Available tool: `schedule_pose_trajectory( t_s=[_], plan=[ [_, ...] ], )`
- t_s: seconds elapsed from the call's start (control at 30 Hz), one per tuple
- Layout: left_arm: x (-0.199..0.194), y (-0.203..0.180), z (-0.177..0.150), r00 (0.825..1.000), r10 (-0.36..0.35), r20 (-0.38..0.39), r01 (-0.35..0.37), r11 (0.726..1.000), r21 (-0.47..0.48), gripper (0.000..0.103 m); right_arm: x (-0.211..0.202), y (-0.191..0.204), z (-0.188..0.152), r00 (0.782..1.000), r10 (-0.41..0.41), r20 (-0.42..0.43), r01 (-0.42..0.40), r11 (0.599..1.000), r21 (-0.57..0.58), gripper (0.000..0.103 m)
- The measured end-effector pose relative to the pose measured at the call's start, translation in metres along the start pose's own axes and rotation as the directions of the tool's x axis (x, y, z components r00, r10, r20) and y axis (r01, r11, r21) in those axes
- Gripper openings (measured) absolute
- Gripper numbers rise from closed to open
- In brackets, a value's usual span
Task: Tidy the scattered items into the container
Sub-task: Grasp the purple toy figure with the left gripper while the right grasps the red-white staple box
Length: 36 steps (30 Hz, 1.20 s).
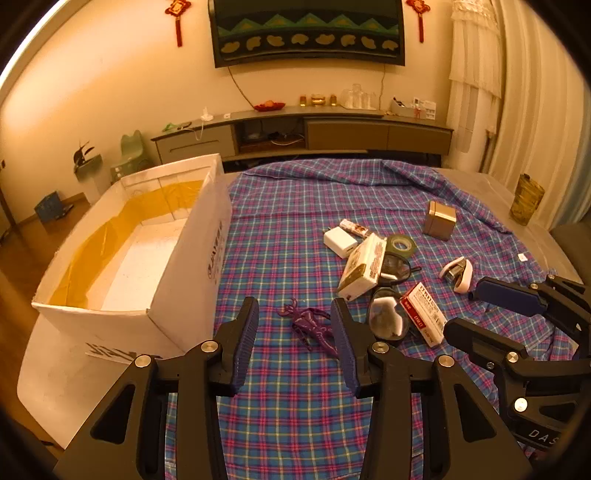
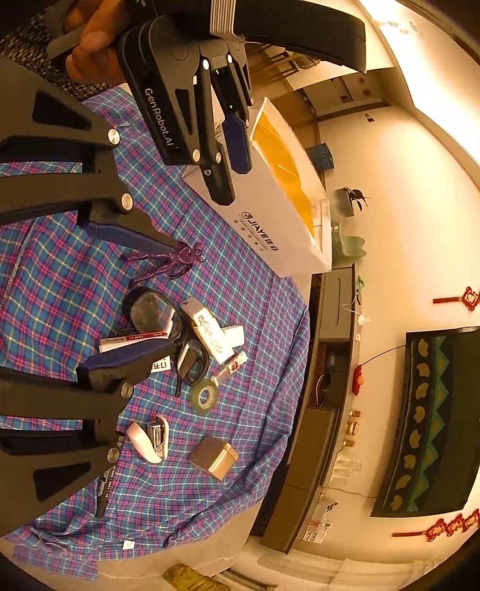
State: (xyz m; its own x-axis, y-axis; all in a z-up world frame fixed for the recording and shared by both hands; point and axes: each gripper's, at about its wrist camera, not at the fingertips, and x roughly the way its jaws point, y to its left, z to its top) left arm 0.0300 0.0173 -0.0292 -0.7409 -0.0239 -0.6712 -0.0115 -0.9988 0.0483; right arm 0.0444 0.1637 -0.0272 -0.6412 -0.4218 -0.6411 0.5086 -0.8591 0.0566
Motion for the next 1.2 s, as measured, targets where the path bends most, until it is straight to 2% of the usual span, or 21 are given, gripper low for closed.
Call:
schedule_pose_trajectory(
  t_s=[0.23, 0.3, 0.37, 0.43, 0.5, 0.63, 0.77, 0.97, 1.1, 1.2],
  plan=[
    [0.016, -0.001, -0.006, 0.999, -0.023, -0.028, 0.024, 1.0, 0.005, 0.046, 0.01, -0.005, -0.004, 1.0, -0.002, -0.029, 0.002, 1.0, 0.019, 0.05],
    [0.027, 0.0, -0.008, 0.997, -0.026, -0.068, 0.025, 1.0, -0.009, 0.046, 0.015, -0.008, -0.005, 0.999, -0.005, -0.043, 0.007, 1.0, 0.028, 0.05],
    [0.032, 0.001, -0.01, 0.996, -0.06, -0.067, 0.059, 0.998, -0.02, 0.047, 0.02, -0.011, -0.007, 0.998, -0.007, -0.057, 0.009, 0.999, 0.038, 0.05],
    [0.044, 0.002, -0.013, 0.994, -0.034, -0.101, 0.032, 0.999, -0.023, 0.047, 0.025, -0.014, -0.009, 0.997, -0.005, -0.072, 0.009, 0.999, 0.053, 0.05],
    [0.049, 0.004, -0.014, 0.992, -0.07, -0.109, 0.065, 0.997, -0.047, 0.047, 0.032, -0.018, -0.01, 0.996, -0.006, -0.086, 0.012, 0.998, 0.064, 0.05],
    [0.064, 0.005, -0.017, 0.989, -0.053, -0.135, 0.047, 0.998, -0.046, 0.047, 0.044, -0.022, -0.013, 0.993, -0.01, -0.115, 0.019, 0.997, 0.078, 0.05],
    [0.076, 0.008, -0.017, 0.983, -0.091, -0.162, 0.077, 0.993, -0.086, 0.047, 0.056, -0.031, -0.015, 0.989, -0.01, -0.145, 0.025, 0.994, 0.102, 0.05],
    [0.086, 0.007, -0.015, 0.977, -0.115, -0.18, 0.096, 0.99, -0.106, 0.047, 0.083, -0.039, -0.014, 0.986, 0.037, -0.165, -0.013, 0.99, 0.142, 0.05],
    [0.092, 0.009, -0.013, 0.971, -0.135, -0.197, 0.109, 0.985, -0.134, 0.047, 0.098, -0.039, -0.011, 0.982, -0.049, -0.184, 0.062, 0.996, 0.065, 0.05],
    [0.095, 0.008, -0.014, 0.967, -0.15, -0.205, 0.122, 0.982, -0.143, 0.047, 0.102, -0.053, -0.014, 0.975, -0.023, -0.221, 0.046, 0.994, 0.1, 0.05]
  ],
)
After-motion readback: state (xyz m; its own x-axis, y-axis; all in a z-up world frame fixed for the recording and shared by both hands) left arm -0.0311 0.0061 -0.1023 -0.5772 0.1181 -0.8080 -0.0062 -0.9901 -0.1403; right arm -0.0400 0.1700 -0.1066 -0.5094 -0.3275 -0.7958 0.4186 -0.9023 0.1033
